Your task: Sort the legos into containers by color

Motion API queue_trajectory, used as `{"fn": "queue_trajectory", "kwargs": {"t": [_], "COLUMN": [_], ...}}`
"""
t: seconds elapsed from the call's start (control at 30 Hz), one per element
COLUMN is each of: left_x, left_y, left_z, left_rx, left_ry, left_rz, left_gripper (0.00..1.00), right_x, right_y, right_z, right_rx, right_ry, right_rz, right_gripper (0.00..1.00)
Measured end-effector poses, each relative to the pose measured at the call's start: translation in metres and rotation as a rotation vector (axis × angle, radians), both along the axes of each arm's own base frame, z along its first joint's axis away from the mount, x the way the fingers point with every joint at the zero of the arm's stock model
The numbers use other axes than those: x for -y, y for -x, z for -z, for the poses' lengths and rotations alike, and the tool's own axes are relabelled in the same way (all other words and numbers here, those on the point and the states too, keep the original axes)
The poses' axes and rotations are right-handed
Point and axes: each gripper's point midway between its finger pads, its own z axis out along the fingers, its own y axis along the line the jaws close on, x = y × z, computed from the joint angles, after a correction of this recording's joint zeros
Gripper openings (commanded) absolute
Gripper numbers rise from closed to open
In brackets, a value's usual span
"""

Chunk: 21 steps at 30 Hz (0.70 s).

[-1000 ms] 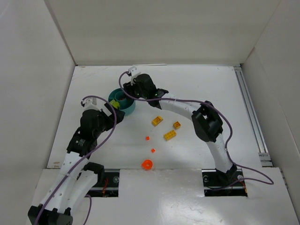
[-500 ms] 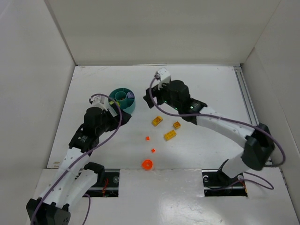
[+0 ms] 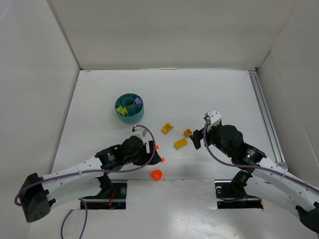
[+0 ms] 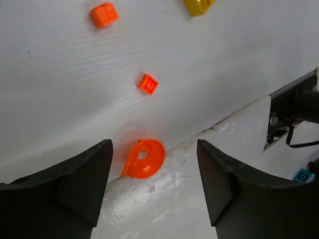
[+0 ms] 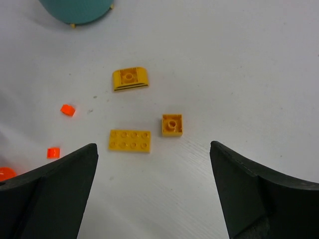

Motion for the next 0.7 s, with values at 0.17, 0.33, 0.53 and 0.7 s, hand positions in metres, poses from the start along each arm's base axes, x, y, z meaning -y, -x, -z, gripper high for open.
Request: {"fn": "queue_trajectory", "kwargs": {"t": [0.17, 0.33, 0.53, 0.7], "left_x": [-0.008, -0.014, -0.01, 0.0], "left_y": [0.023, 0.045, 0.05, 0.05], "left_z": [0.027, 0.052, 0.062, 0.065], "left_rx": [-0.075, -0.153, -0.177, -0.193], "left_ry": [0.043, 0.039, 0.006, -0.011], "left_rz": [-0.036, -0.027, -0.003, 0.032], "left_gripper": [0.53, 0.53, 0.44, 0.35], "right_x": [0.002, -0.003, -0.006, -0.006], "right_y": [0.008, 0.01, 0.012, 0.013], "right_z": [0.026, 0.05, 0.062, 0.059], "right_rx": [-0.06, -0.126, -0.162, -0.155], "right_ry": [0.045, 0.091, 0.119, 0.11], "right_rz": [-0.021, -0.046, -0.061, -0.061], "right_gripper": [0.97, 0.96, 0.96, 0.96]}}
